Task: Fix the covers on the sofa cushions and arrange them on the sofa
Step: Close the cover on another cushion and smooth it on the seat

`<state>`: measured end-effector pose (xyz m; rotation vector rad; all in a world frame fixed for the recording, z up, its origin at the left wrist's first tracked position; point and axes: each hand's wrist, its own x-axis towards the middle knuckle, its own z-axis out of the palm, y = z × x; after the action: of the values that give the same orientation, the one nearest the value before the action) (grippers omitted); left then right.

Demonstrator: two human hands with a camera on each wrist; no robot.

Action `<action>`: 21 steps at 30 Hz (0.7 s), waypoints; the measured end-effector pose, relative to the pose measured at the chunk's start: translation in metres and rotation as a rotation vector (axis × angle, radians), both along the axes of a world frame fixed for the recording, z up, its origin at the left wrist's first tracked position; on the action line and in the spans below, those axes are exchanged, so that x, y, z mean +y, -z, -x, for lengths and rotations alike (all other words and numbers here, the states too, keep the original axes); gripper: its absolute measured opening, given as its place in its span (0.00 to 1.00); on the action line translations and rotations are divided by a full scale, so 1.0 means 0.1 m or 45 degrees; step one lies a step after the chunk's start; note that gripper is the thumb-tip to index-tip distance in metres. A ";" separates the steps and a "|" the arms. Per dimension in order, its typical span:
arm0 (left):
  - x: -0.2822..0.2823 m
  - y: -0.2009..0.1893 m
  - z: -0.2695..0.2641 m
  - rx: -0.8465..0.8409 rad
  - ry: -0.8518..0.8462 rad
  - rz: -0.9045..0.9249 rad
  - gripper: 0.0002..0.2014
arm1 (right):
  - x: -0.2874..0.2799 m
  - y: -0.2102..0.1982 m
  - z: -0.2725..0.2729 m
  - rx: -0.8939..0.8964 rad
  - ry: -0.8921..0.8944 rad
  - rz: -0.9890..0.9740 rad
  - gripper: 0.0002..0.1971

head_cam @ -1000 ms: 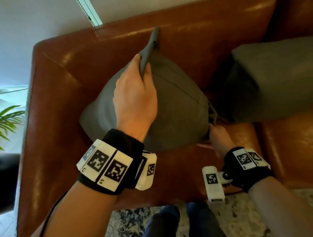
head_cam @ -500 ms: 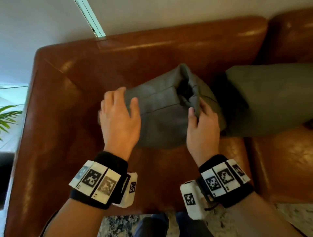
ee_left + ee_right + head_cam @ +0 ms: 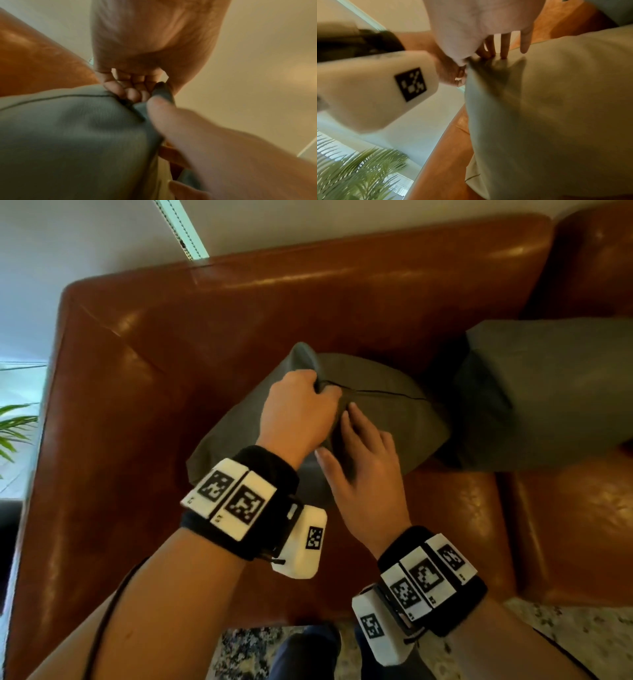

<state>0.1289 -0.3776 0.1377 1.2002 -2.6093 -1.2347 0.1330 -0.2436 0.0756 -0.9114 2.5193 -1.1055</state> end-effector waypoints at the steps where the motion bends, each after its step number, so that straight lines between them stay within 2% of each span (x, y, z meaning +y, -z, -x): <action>1: -0.05 -0.01 -0.05 0.070 -0.071 -0.099 0.15 | 0.05 0.02 0.02 0.020 0.024 -0.007 0.32; 4: -0.14 -0.11 -0.19 0.308 -0.314 -0.431 0.19 | 0.29 0.23 0.18 -0.067 0.283 -0.111 0.29; 6: -0.19 -0.19 -0.27 0.465 -0.421 -0.584 0.10 | 0.44 0.44 0.39 -0.257 0.543 -0.137 0.29; 7: -0.24 -0.21 -0.32 0.516 -0.449 -0.620 0.07 | 0.51 0.54 0.54 -0.389 0.711 -0.106 0.31; 9: -0.29 -0.23 -0.42 0.583 -0.488 -0.650 0.10 | 0.59 0.71 0.85 -0.767 1.016 0.035 0.36; 11: -0.34 -0.19 -0.50 0.624 -0.540 -0.661 0.12 | 0.58 0.77 1.09 -1.158 1.139 0.248 0.43; 12: -0.36 -0.15 -0.55 0.635 -0.580 -0.671 0.13 | 0.54 0.76 1.17 -1.262 1.129 0.336 0.42; 13: -0.38 -0.10 -0.59 0.643 -0.609 -0.683 0.13 | 0.49 0.74 1.22 -1.281 1.098 0.397 0.37; 14: -0.39 -0.05 -0.63 0.652 -0.628 -0.695 0.13 | 0.42 0.68 1.24 -1.217 1.081 0.440 0.28; 16: -0.45 0.06 -0.72 0.661 -0.680 -0.714 0.12 | 0.29 0.56 1.27 -0.993 1.069 0.479 0.08; 17: -0.50 0.12 -0.77 0.660 -0.725 -0.718 0.10 | 0.24 0.51 1.26 -0.864 1.052 0.477 0.07; 19: -0.62 0.26 -0.88 0.648 -0.825 -0.717 0.09 | 0.15 0.42 1.21 -0.583 0.993 0.463 0.11; 21: -0.70 0.42 -0.99 0.609 -0.851 -0.713 0.08 | 0.07 0.41 1.15 -0.395 0.916 0.405 0.11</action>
<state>0.2281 -0.4478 0.0952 1.4267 -1.3890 -1.8148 0.0182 -0.2366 0.0349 0.1656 2.4785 -1.7188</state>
